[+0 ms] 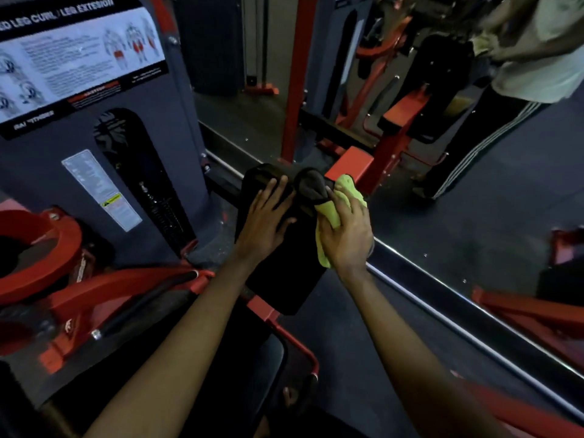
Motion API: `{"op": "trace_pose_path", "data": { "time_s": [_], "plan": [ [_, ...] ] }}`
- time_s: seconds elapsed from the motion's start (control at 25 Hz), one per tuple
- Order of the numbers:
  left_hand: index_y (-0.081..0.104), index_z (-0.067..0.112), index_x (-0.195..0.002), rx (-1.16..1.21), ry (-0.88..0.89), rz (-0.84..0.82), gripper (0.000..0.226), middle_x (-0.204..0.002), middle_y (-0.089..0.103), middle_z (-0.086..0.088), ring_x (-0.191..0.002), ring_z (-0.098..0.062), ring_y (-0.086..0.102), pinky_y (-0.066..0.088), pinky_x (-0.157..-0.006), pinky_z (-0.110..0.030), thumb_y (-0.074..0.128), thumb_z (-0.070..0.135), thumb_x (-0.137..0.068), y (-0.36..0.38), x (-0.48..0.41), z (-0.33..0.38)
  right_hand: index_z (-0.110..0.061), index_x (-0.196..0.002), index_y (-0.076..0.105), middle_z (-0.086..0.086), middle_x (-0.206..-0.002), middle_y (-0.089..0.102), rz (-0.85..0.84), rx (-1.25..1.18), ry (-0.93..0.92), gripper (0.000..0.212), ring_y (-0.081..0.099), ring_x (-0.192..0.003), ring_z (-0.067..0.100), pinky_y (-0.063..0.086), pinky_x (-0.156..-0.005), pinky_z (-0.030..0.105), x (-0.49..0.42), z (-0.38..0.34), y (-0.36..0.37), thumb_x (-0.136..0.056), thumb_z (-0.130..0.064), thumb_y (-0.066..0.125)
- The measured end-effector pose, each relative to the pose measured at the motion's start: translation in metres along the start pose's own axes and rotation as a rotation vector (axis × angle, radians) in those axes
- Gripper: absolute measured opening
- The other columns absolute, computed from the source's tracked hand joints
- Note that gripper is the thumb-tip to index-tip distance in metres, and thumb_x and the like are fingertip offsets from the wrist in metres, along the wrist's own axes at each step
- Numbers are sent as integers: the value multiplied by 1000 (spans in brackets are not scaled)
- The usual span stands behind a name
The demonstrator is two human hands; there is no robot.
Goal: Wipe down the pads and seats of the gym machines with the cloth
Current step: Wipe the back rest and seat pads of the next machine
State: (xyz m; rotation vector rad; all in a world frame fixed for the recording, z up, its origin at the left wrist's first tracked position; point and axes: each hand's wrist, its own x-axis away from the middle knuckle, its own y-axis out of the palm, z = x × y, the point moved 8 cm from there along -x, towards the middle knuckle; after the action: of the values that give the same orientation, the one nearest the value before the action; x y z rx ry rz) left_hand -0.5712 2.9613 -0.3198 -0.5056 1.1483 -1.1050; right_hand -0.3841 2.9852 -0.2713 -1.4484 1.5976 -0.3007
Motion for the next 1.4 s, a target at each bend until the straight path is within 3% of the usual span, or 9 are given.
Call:
{"op": "trace_pose_path", "data": {
  "time_s": [0.24,0.4,0.52,0.68,0.8,0.96,1.16,1.28,1.4],
  "plan": [
    [33,35,-154,-29,-60,-111,66,-163,27,-1,-153,-22,15,15,-120,-44,48,58,-94,-3,-10,0,-23,-140,55,-3,-148,50,116,-261,202,58,45,-137,21,43,-103,32,34,26,3,-84,-14,66],
    [29,31,-156,-126,-103,-139,67,-164,24,-4,-153,-25,15,22,-118,-49,56,48,-97,-1,-9,8,-12,-148,44,11,-155,40,113,-411,337,68,38,-143,30,37,-116,45,76,49,30,-81,-16,52],
    [26,31,-157,-129,-159,-192,67,-166,18,-3,-154,-24,9,17,-120,-52,56,41,-99,0,-7,12,-16,-154,31,12,-158,34,85,-497,487,71,34,-146,31,36,-115,55,111,57,55,-85,-21,47],
    [27,28,-157,-163,-154,-198,66,-165,20,-5,-154,-25,11,10,-122,-49,56,41,-99,-9,-8,18,-28,-152,28,8,-156,38,109,-608,567,59,38,-145,25,37,-115,54,125,64,66,-98,-36,51],
    [30,21,-157,-172,18,-246,66,-164,25,-8,-153,-27,15,14,-123,-50,56,43,-100,-9,-15,35,-31,-151,30,2,-156,39,117,-626,597,56,37,-145,20,37,-115,52,127,67,65,-100,-43,50],
    [25,36,-157,-153,206,-442,76,-164,22,-8,-154,-28,8,0,-122,-41,51,67,-92,9,-25,65,-31,-148,36,-1,-153,43,192,-611,580,51,38,-145,21,36,-116,53,112,65,59,-100,-40,50],
    [29,40,-154,-118,217,-373,75,-161,26,-8,-152,-29,11,-14,-119,-35,51,69,-89,17,-30,61,-16,-153,39,3,-156,41,272,-605,684,61,30,-145,3,29,-122,37,151,78,98,-99,-42,50],
    [29,37,-155,-114,258,-301,75,-159,26,-8,-151,-29,13,-13,-120,-37,54,66,-90,26,-26,54,-12,-153,39,7,-158,42,300,-635,866,70,36,-146,16,33,-119,47,185,94,134,-98,-56,45],
    [30,35,-154,-102,264,-275,77,-159,26,-9,-151,-28,12,-6,-121,-45,54,66,-88,28,-29,52,-14,-152,41,6,-156,45,337,-669,938,76,40,-145,23,33,-120,39,186,97,139,-94,-62,42]
  ]
}}
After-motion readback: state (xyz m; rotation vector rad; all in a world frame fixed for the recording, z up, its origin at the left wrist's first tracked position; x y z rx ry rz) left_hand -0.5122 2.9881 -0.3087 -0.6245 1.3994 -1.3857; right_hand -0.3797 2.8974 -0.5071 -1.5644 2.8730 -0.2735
